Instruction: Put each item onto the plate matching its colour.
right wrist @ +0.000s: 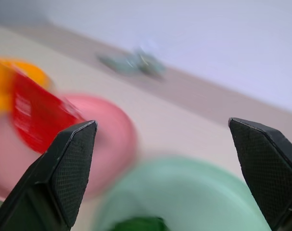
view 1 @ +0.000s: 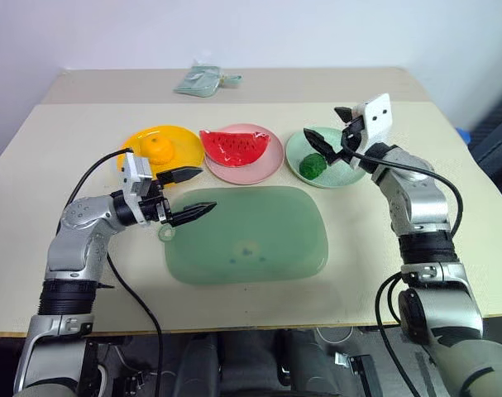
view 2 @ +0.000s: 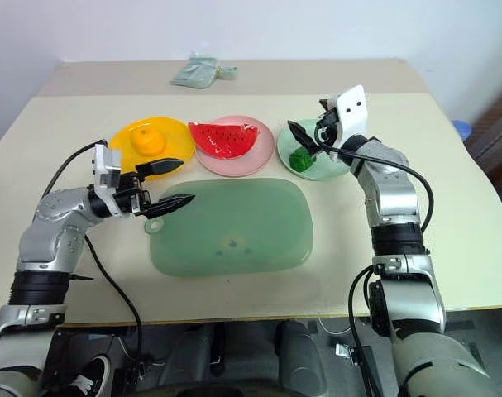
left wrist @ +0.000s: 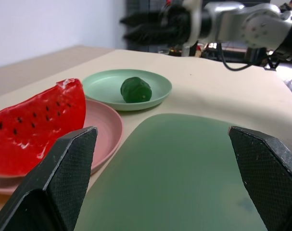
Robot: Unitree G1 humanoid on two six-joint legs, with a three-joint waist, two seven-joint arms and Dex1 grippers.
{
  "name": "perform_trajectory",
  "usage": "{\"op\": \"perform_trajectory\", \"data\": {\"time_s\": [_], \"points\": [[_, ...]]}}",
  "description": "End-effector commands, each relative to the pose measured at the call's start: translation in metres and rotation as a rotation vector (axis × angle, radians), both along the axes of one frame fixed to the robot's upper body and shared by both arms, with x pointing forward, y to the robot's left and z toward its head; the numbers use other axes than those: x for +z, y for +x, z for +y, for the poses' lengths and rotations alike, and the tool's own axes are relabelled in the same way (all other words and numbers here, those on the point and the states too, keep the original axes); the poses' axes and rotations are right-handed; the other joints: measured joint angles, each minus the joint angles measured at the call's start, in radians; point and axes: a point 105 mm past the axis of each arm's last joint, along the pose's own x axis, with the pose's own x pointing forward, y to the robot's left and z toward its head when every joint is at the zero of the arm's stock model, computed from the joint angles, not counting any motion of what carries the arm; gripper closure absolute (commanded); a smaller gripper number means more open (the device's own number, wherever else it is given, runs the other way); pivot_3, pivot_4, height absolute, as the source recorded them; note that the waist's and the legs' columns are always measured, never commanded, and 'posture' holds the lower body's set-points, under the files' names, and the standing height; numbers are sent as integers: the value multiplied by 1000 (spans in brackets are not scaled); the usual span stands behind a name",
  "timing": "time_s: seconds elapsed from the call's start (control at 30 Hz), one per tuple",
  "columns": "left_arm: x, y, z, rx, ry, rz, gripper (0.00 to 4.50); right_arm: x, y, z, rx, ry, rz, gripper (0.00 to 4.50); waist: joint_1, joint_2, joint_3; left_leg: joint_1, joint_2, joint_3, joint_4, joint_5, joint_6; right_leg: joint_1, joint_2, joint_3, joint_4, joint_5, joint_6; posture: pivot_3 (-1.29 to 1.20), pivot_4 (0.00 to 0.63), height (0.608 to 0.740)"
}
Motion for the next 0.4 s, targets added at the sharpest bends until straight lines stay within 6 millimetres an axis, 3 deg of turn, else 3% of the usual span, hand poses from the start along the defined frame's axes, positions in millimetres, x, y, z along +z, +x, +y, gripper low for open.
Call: {"op": "perform_trajectory", "data": {"time_s": [0.03, 0.07, 0.17, 0.27, 0.4], "points": [[15, 0, 15, 19, 10, -66, 0, 9, -60, 22, 334, -2, -34, 43, 6, 0, 0, 0, 0, 0, 0, 0, 0, 0, 0, 0, 0, 0, 0, 0, 150, 740], [15, -1, 22, 7, 11, -58, 0, -4, -83, 27, 451, -63, 17, 43, 7, 0, 0, 0, 0, -1, 0, 0, 0, 0, 0, 0, 0, 0, 0, 0, 150, 740], [15, -2, 33, 9, 29, -54, 0, -29, -119, 29, 609, -159, 167, 43, 4, 0, 0, 0, 0, 0, 0, 0, 0, 0, 0, 0, -1, 0, 0, 0, 150, 740], [12, -1, 37, 22, 51, -56, 0, -40, -123, 29, 577, -237, 203, 43, -3, 0, 0, 1, 0, 0, 1, 0, 0, 1, -1, 0, 0, 0, 0, 0, 150, 740], [12, 6, 28, 9, 47, -70, 0, -34, -128, 44, 605, -205, 190, 43, 0, 0, 0, 2, 1, -1, 1, 0, 0, 1, 1, 0, 1, 0, -1, 0, 150, 740]]}}
